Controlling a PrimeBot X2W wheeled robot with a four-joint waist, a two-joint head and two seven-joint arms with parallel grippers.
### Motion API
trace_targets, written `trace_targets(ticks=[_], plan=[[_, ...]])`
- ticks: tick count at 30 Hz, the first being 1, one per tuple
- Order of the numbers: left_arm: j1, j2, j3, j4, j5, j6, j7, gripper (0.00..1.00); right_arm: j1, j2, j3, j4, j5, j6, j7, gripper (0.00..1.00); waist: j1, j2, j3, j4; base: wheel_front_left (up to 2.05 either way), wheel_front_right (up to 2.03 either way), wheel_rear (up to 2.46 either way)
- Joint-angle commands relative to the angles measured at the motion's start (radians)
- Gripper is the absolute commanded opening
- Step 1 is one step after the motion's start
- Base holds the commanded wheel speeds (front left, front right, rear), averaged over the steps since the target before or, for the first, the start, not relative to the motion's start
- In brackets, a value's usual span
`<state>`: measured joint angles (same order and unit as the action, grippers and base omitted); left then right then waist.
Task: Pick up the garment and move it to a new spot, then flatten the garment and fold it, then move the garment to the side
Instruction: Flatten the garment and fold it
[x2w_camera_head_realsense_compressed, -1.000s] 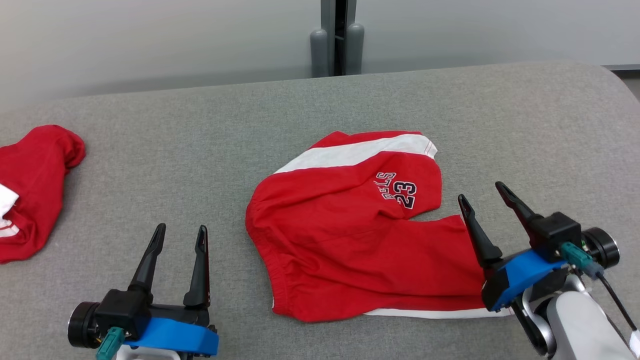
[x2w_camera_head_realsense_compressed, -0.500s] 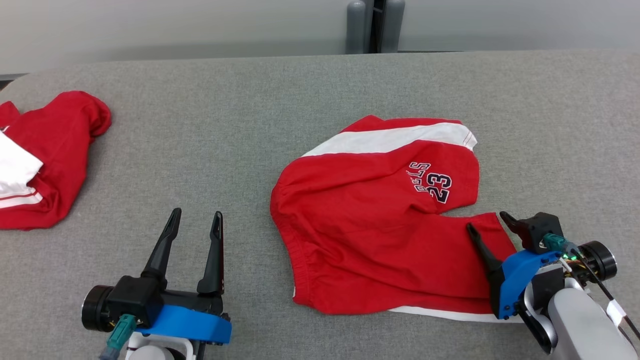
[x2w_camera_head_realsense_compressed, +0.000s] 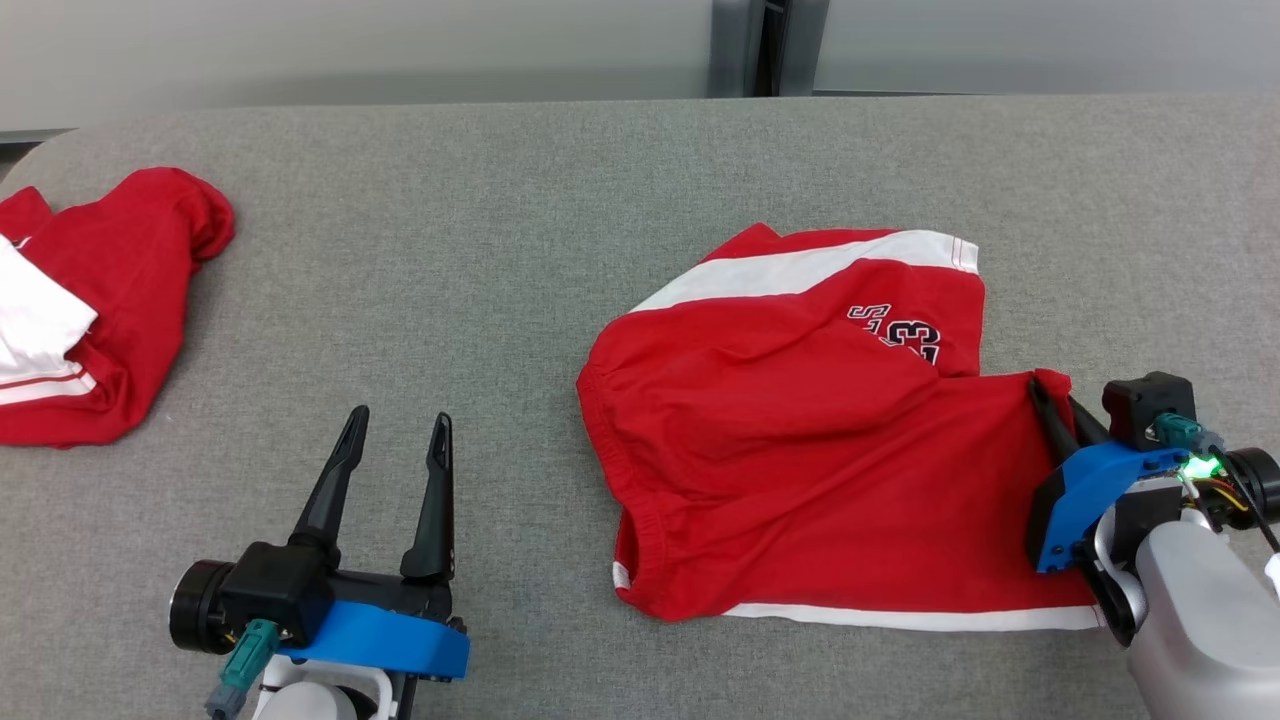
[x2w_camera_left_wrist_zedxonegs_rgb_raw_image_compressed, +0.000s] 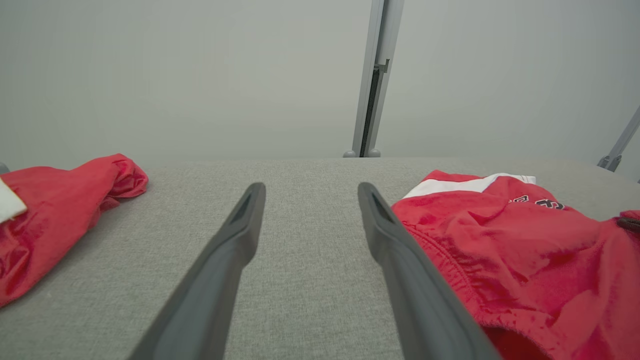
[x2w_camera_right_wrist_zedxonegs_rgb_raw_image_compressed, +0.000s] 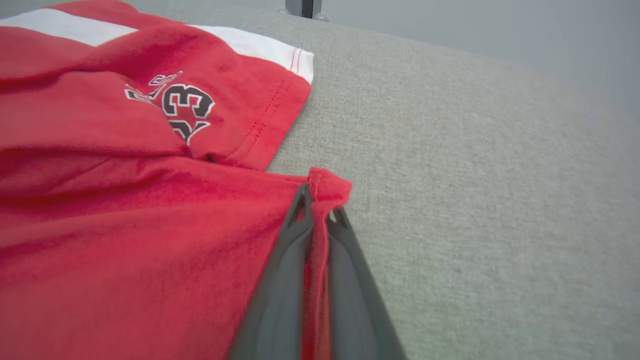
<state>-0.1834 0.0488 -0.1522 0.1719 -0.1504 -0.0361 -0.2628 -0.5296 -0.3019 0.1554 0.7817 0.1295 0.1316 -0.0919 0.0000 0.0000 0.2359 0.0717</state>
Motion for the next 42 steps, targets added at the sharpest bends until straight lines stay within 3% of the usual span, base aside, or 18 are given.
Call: trace_targets(ticks=[1,2,3,4,8,13,22,29,42], plan=[[-0.005,0.003,0.001,0.002,-0.005,0.005,-0.003,1.0,-0.016,0.012,-0.007,0.022,-0.011,-0.002,-0.011,0.0,0.0,0.0,-0.003,0.0,0.0,0.0,0.0],[-0.004,0.003,0.002,0.002,-0.006,0.005,-0.003,1.0,-0.023,0.02,-0.012,0.039,-0.017,-0.002,-0.021,0.0,0.0,0.0,-0.004,0.0,0.0,0.0,0.0],[-0.003,0.003,0.002,0.002,-0.006,0.004,-0.003,1.0,-0.032,0.024,-0.017,0.052,-0.023,-0.002,-0.035,0.36,0.0,0.0,-0.005,0.0,0.0,0.0,0.0],[-0.003,0.003,0.002,0.003,-0.006,0.003,-0.003,1.0,-0.038,0.026,-0.019,0.065,-0.03,-0.002,-0.051,1.0,0.0,0.0,-0.007,0.0,0.0,0.0,0.0],[0.006,0.003,0.008,0.004,-0.003,0.002,-0.003,1.0,-0.052,0.051,-0.035,0.096,-0.04,-0.002,-0.124,1.0,0.0,0.0,-0.017,-0.011,0.0,0.0,0.0],[0.025,0.003,0.018,0.007,0.012,-0.005,-0.003,1.0,-0.024,0.076,-0.083,0.046,-0.051,-0.002,-0.17,1.0,0.0,0.0,-0.046,-0.038,0.0,0.0,0.0],[0.074,0.003,0.061,0.004,0.047,-0.019,-0.003,1.0,0.209,0.148,-0.159,-0.345,-0.076,-0.001,-0.174,1.0,0.0,0.0,-0.103,-0.09,0.0,0.0,0.0],[0.112,0.003,0.094,-0.001,0.073,-0.024,-0.003,1.0,0.378,0.196,-0.175,-0.53,-0.077,-0.001,-0.175,1.0,0.0,0.0,-0.13,-0.112,0.0,0.0,0.0],[0.158,0.003,0.133,-0.007,0.085,-0.009,-0.003,1.0,0.519,0.238,-0.161,-0.611,-0.056,-0.001,-0.174,1.0,0.0,0.0,-0.172,-0.112,0.0,0.0,0.0]])
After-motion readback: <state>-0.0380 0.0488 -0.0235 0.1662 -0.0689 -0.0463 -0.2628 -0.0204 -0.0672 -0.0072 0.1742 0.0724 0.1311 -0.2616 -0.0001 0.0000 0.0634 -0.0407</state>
